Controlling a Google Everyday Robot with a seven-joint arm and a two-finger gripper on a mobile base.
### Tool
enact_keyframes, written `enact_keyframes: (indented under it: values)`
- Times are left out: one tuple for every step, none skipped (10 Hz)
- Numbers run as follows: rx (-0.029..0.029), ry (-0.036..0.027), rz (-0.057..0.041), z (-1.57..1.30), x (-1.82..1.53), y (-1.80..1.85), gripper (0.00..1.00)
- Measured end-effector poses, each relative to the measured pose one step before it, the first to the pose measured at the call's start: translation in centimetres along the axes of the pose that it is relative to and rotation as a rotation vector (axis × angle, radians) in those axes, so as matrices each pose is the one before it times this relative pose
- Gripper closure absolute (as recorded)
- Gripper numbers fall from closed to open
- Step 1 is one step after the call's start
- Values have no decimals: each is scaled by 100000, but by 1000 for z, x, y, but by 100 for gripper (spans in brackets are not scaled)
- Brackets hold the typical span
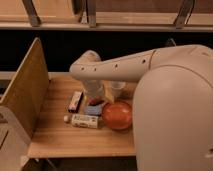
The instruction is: Pick up the ceramic bowl
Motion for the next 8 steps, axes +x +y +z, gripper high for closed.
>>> enact_keyframes:
  values:
    - [-387,-149,-510,-111,-25,390,20]
    - [-639,5,126,24,-335,209,20]
    - [-2928,405,1666,615,-847,313,20]
    - [-1591,1248,1937,960,-129,-314,20]
    - [-1952,2153,3665,1690,142,-1197,20]
    - [-1876,1645,3557,1410,153,-1114,20]
    - [-1865,1158,2608,1074,15,-868,20]
    - [-1601,494,917,880,-103,-410,20]
